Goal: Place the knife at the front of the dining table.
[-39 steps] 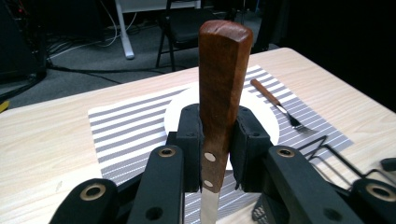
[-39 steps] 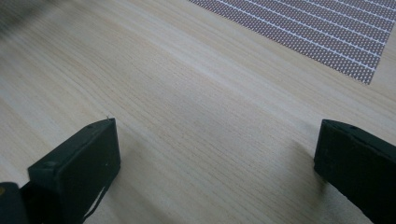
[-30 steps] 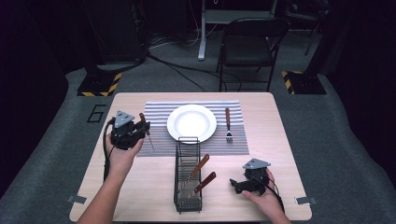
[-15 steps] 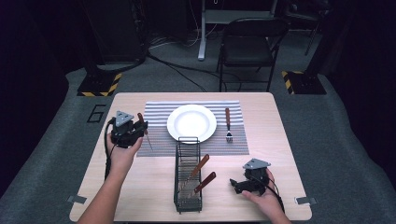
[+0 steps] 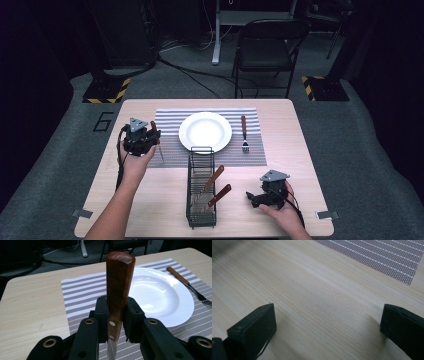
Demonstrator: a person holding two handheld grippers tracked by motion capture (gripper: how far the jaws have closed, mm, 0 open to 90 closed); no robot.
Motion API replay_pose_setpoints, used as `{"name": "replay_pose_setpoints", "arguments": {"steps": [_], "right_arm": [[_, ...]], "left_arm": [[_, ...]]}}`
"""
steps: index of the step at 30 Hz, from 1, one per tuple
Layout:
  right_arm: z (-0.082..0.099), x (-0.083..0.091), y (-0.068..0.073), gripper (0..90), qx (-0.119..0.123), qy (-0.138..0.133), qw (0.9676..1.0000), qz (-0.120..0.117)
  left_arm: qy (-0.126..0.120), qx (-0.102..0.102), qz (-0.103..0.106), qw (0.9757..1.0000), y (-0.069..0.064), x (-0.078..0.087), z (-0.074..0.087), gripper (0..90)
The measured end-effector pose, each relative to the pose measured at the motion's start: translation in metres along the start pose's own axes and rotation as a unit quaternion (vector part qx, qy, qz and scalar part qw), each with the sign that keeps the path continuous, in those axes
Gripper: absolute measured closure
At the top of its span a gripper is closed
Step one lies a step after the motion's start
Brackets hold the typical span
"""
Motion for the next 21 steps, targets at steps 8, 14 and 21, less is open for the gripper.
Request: {"name": "replay_pose_setpoints", "arguments": {"steps": [8, 14, 21], "right_arm": [[0.000, 0.000, 0.000, 0.0, 0.000, 0.000, 1.0000, 0.000], [0.000, 0.000, 0.000, 0.0, 0.000, 0.000, 1.0000, 0.000], [0.000, 0.000, 0.000, 0.0, 0.000, 0.000, 1.0000, 0.000]], "left_arm": [[-0.007, 0.012, -0.001, 0.9999, 0.004, -0.009, -0.002, 75.2], [-0.016, 0.032, 0.000, 0.9994, 0.010, -0.018, -0.003, 75.2], [-0.015, 0.046, 0.001, 0.9989, 0.014, -0.027, -0.006, 75.2]]}}
Point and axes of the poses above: each handheld gripper's, and its own axes: x roughly backward along the jaws, z roughly out of its underside, y roughly to its left, the point moved 7 cm from there along -x, roughly forward along the jaws, and after that the axes turned 1 degree about -y, right-handed, at the moved point
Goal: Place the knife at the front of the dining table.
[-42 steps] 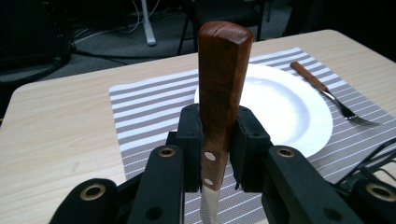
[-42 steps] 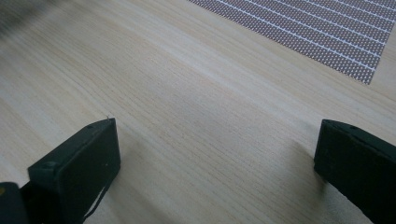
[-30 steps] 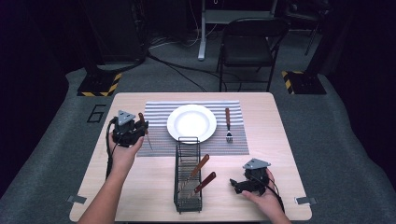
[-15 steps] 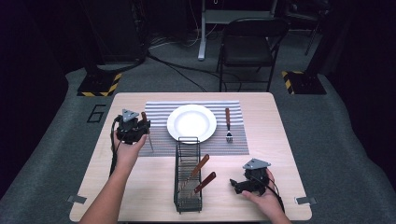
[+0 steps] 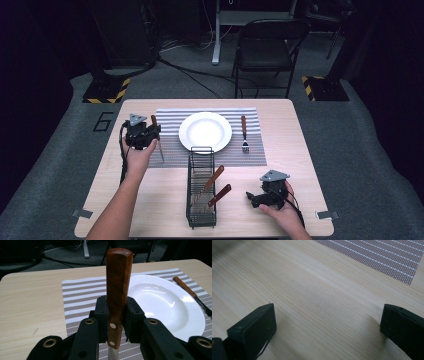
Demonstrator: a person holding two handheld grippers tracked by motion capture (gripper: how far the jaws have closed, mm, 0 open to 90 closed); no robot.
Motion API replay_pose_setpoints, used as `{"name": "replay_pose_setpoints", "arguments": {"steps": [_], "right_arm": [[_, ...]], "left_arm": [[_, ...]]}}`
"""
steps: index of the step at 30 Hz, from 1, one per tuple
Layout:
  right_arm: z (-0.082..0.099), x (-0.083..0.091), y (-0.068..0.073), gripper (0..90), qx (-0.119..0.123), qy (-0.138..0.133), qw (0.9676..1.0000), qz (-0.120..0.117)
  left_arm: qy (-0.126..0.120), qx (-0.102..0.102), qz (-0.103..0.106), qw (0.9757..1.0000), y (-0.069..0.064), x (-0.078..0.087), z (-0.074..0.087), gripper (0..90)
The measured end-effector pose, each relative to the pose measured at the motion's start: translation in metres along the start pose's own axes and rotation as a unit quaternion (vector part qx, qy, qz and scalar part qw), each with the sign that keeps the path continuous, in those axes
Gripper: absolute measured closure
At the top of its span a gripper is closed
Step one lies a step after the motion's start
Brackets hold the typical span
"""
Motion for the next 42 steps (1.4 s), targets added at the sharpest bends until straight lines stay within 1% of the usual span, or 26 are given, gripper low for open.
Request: {"name": "replay_pose_setpoints", "arguments": {"steps": [5, 6, 8, 10, 12, 17, 20, 22, 23, 25, 28, 30, 33, 36, 38, 39, 40, 41, 42], "right_arm": [[0.000, 0.000, 0.000, 0.0, 0.000, 0.000, 1.0000, 0.000], [0.000, 0.000, 0.000, 0.0, 0.000, 0.000, 1.0000, 0.000], [0.000, 0.000, 0.000, 0.0, 0.000, 0.000, 1.0000, 0.000], [0.000, 0.000, 0.000, 0.0, 0.001, 0.000, 1.0000, 0.000], [0.000, 0.000, 0.000, 0.0, 0.001, 0.000, 1.0000, 0.000], [0.000, 0.000, 0.000, 0.0, 0.001, 0.000, 1.0000, -0.001], [0.000, 0.000, 0.000, 0.0, 0.001, 0.000, 1.0000, 0.000], [0.000, 0.000, 0.000, 0.0, 0.001, 0.000, 1.0000, 0.000], [0.000, 0.000, 0.000, 0.0, 0.001, 0.000, 1.0000, 0.000], [0.000, 0.000, 0.000, 0.0, 0.001, 0.000, 1.0000, 0.000], [0.000, 0.000, 0.000, 0.0, 0.001, 0.000, 1.0000, 0.000], [0.000, 0.000, 0.000, 0.0, 0.001, 0.000, 1.0000, 0.000], [0.000, 0.000, 0.000, 0.0, 0.001, 0.000, 1.0000, -0.001], [0.000, 0.000, 0.000, 0.0, 0.001, 0.000, 1.0000, 0.000], [0.000, 0.000, 0.000, 0.0, 0.001, 0.000, 1.0000, 0.000], [0.000, 0.000, 0.000, 0.0, 0.001, 0.000, 1.0000, 0.000], [0.000, 0.000, 0.000, 0.0, 0.001, 0.000, 1.0000, 0.000], [0.000, 0.000, 0.000, 0.0, 0.001, 0.000, 1.0000, 0.000], [0.000, 0.000, 0.000, 0.0, 0.001, 0.000, 1.0000, 0.000]], "left_arm": [[0.004, 0.000, 0.001, 1.0000, -0.001, -0.007, -0.002, 75.3], [0.007, -0.004, 0.001, 1.0000, 0.000, -0.008, -0.002, 75.3], [0.005, 0.000, -0.001, 1.0000, -0.001, -0.013, -0.003, 75.3], [0.008, -0.004, 0.001, 1.0000, -0.001, -0.016, -0.004, 75.3], [0.005, 0.002, 0.001, 1.0000, 0.000, -0.020, -0.004, 75.3], [0.001, 0.029, 0.007, 0.9996, 0.006, -0.026, -0.003, 75.2], [0.006, 0.034, 0.006, 0.9994, 0.008, -0.032, -0.004, 75.3], [0.013, 0.032, 0.006, 0.9994, 0.008, -0.037, -0.005, 75.3], [0.017, 0.028, 0.005, 0.9994, 0.008, -0.039, -0.005, 75.3], [0.018, 0.031, 0.006, 0.9993, 0.007, -0.045, -0.006, 75.3], [0.016, 0.035, 0.007, 0.9992, 0.009, -0.053, -0.004, 75.3], [0.013, 0.042, 0.007, 0.9990, 0.011, -0.057, -0.003, 75.3], [0.005, 0.050, 0.000, 0.9987, 0.015, -0.065, -0.001, 75.3], [0.006, 0.056, -0.006, 0.9984, 0.020, -0.071, 0.001, 75.2], [0.010, 0.056, -0.009, 0.9983, 0.021, -0.077, 0.002, 75.1], [0.016, 0.052, -0.010, 0.9985, 0.020, -0.080, 0.002, 75.1], [0.017, 0.045, -0.011, 0.9988, 0.020, -0.084, 0.002, 75.0], [0.024, 0.043, -0.011, 0.9987, 0.019, -0.087, 0.002, 75.0], [0.023, 0.043, -0.014, 0.9987, 0.019, -0.090, 0.001, 75.1]]}}
Point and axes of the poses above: each handheld gripper's, and its own axes: x roughly backward along the jaws, z roughly out of its underside, y roughly to its left, the point moved 7 cm from there along -x, roughly forward along the jaws, and after that the axes turned 1 degree about -y, right-handed, at the moved point
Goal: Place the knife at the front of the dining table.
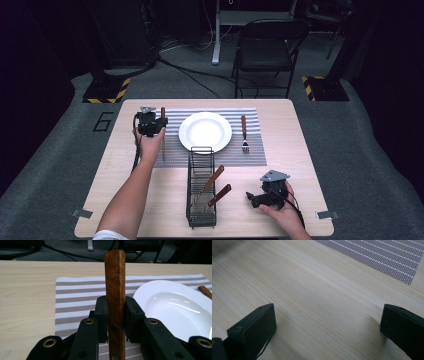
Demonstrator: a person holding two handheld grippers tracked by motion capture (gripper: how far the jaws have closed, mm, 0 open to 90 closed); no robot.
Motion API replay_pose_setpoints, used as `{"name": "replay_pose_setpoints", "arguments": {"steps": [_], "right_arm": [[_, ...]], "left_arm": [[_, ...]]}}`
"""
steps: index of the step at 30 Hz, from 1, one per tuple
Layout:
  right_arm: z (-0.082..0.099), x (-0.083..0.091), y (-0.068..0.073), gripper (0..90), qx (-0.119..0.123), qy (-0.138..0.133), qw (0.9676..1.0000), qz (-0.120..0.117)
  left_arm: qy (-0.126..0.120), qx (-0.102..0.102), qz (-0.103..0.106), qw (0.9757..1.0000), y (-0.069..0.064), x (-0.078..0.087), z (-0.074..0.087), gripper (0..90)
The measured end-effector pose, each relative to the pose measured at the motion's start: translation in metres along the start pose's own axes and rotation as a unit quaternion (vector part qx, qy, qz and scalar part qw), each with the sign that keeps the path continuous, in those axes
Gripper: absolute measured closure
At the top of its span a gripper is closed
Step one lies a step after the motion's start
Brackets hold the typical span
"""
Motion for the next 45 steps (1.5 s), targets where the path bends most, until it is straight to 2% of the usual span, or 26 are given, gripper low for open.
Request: {"name": "replay_pose_setpoints", "arguments": {"steps": [6, 10, 13, 15, 18, 21, 27, 31, 38, 45], "right_arm": [[0.001, 0.000, 0.000, 0.0, 0.002, 0.001, 1.0000, -0.001], [0.001, 0.001, 0.000, 0.0, 0.002, 0.001, 1.0000, -0.001], [0.001, 0.001, 0.000, 0.0, 0.002, 0.000, 1.0000, -0.001], [0.001, 0.001, 0.000, 0.0, 0.002, 0.001, 1.0000, -0.001], [0.001, 0.001, 0.000, 0.0, 0.002, 0.001, 1.0000, -0.001], [0.001, 0.001, 0.000, 0.0, 0.002, 0.001, 1.0000, -0.001], [0.001, 0.001, 0.000, 0.0, 0.002, 0.000, 1.0000, -0.001], [0.001, 0.001, 0.000, 0.0, 0.002, 0.001, 1.0000, -0.001], [0.001, 0.001, 0.000, 0.0, 0.002, 0.000, 1.0000, 0.001], [0.001, 0.001, 0.000, 0.0, 0.002, 0.000, 1.0000, 0.001]], "left_arm": [[0.019, 0.015, -0.010, 0.9996, 0.008, -0.017, 0.005, 75.1], [0.023, 0.023, -0.017, 0.9993, 0.013, -0.024, 0.007, 74.7], [0.032, 0.017, -0.018, 0.9992, 0.014, -0.028, 0.009, 74.3], [0.030, 0.014, -0.019, 0.9993, 0.014, -0.030, 0.009, 74.2], [0.031, 0.027, -0.020, 0.9990, 0.013, -0.035, 0.013, 74.6], [0.032, 0.028, -0.019, 0.9989, 0.012, -0.041, 0.016, 74.8], [0.052, 0.020, -0.027, 0.9981, 0.013, -0.050, 0.023, 74.6], [0.061, 0.014, -0.024, 0.9977, 0.010, -0.055, 0.024, 74.8], [0.072, 0.019, -0.027, 0.9969, 0.009, -0.062, 0.027, 75.0], [0.085, 0.027, -0.029, 0.9956, 0.013, -0.068, 0.033, 75.0]]}}
Point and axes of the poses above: each handheld gripper's, and its own axes: x roughly backward along the jaws, z roughly out of its underside, y roughly to its left, the point moved 7 cm from there along -x, roughly forward along the jaws, and after that the axes turned 1 degree about -y, right-handed, at the moved point
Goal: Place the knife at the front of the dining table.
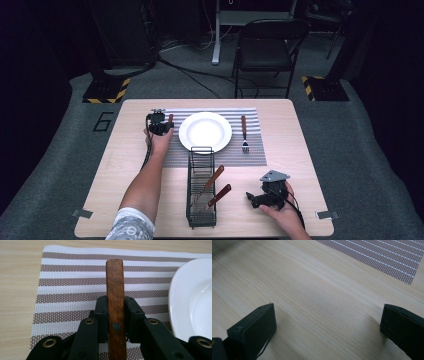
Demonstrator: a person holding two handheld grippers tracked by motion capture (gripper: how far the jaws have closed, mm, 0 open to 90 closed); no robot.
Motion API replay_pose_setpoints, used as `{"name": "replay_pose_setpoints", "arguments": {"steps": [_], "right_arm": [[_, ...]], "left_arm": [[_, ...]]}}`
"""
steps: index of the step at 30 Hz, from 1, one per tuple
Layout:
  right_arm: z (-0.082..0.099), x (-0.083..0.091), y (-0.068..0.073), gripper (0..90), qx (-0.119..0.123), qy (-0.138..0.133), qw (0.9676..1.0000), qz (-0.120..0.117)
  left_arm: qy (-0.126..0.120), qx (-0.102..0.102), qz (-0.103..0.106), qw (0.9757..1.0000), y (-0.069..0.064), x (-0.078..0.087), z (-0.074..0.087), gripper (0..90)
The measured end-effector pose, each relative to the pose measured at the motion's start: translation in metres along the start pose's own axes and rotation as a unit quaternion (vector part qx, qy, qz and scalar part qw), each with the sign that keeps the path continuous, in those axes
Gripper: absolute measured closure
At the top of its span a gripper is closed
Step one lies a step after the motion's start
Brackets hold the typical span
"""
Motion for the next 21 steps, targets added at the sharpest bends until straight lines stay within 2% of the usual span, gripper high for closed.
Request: {"name": "replay_pose_setpoints", "arguments": {"steps": [9, 13, 17, 20, 21], "right_arm": [[0.000, 0.000, 0.000, 0.0, 0.000, 0.000, 1.0000, 0.000], [0.000, 0.000, 0.000, 0.0, 0.000, 0.000, 1.0000, 0.000], [0.000, 0.000, 0.000, 0.0, 0.001, 0.000, 1.0000, 0.000], [0.000, 0.000, 0.000, 0.0, 0.000, 0.000, 1.0000, 0.000], [0.000, 0.000, 0.000, 0.0, 0.000, 0.000, 1.0000, -0.001]], "left_arm": [[0.006, 0.005, 0.004, 1.0000, 0.001, -0.008, 0.001, 74.7], [0.010, 0.005, 0.010, 0.9999, 0.000, -0.008, 0.000, 66.6], [0.004, 0.002, 0.016, 0.9999, 0.000, -0.002, -0.002, 61.4], [-0.001, -0.007, 0.019, 0.9998, 0.003, 0.009, -0.004, 60.4], [-0.007, -0.004, 0.021, 0.9998, 0.005, 0.013, -0.004, 60.4]]}}
Point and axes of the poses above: each handheld gripper's, and its own axes: x roughly backward along the jaws, z roughly out of its underside, y roughly to its left, the point moved 7 cm from there along -x, roughly forward along the jaws, and after that the axes turned 1 degree about -y, right-handed, at the moved point
